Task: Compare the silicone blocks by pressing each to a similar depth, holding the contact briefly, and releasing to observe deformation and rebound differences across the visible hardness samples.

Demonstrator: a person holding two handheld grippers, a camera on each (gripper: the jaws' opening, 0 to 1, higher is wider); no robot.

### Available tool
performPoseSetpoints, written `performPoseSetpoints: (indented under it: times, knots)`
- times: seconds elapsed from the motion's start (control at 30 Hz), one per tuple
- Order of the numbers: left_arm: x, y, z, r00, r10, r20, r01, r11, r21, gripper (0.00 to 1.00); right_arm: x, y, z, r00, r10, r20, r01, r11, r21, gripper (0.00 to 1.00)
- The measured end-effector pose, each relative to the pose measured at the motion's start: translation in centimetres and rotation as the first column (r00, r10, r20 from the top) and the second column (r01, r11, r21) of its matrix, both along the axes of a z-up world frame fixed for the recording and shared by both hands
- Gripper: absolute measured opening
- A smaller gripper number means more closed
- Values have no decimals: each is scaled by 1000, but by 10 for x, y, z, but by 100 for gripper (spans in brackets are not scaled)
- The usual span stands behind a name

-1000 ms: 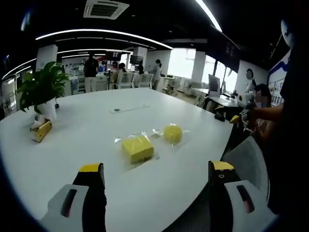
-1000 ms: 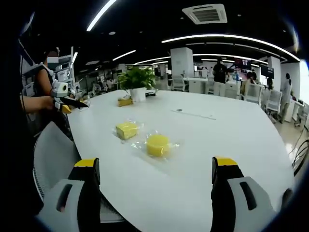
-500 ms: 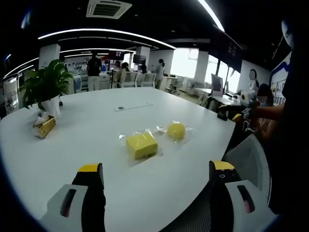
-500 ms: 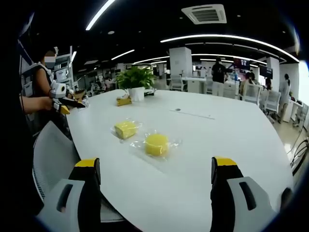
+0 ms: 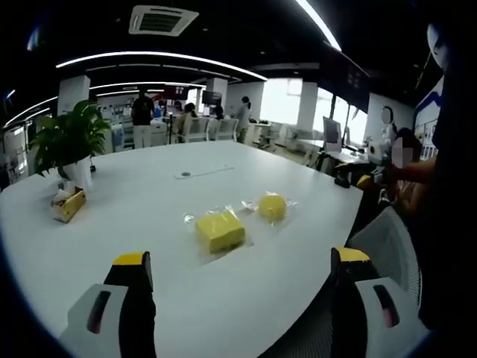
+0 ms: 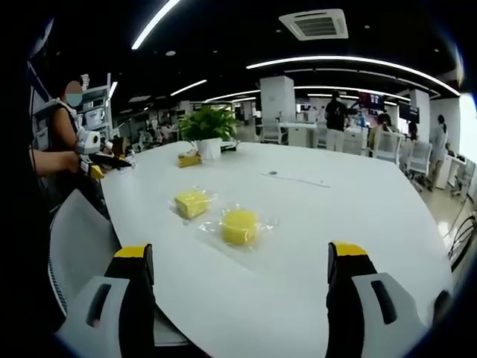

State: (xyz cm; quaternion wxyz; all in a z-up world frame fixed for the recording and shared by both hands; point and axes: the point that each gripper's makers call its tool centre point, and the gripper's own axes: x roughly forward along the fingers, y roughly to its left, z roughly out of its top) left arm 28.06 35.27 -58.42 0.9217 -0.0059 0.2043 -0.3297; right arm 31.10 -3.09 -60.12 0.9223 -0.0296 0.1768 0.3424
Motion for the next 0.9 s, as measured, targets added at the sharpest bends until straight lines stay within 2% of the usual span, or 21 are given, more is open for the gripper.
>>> performPoseSetpoints:
  times: [0.2,0.3,0.4,0.9]
  knots:
    - [0,-4,-2,1000,-21,4,21,1000,1,99,-3,1,-1,1000,11,-2,-11,1000,4,94]
    - [2,-2,-5,1000,-11,18,10,999,32,99,-5,2,-3,1000,13,-8,-13,1000,7,96]
    - [1,-4,-6,1000,-17,-12,17,1000,12,99,-6,2,-3,1000,13,-14,-13,1000,12,96]
    - [0,-5,-3,999,-41,-8,41,999,28,99,-4,7,-4,1000,19,-21,-19,1000,-2,96]
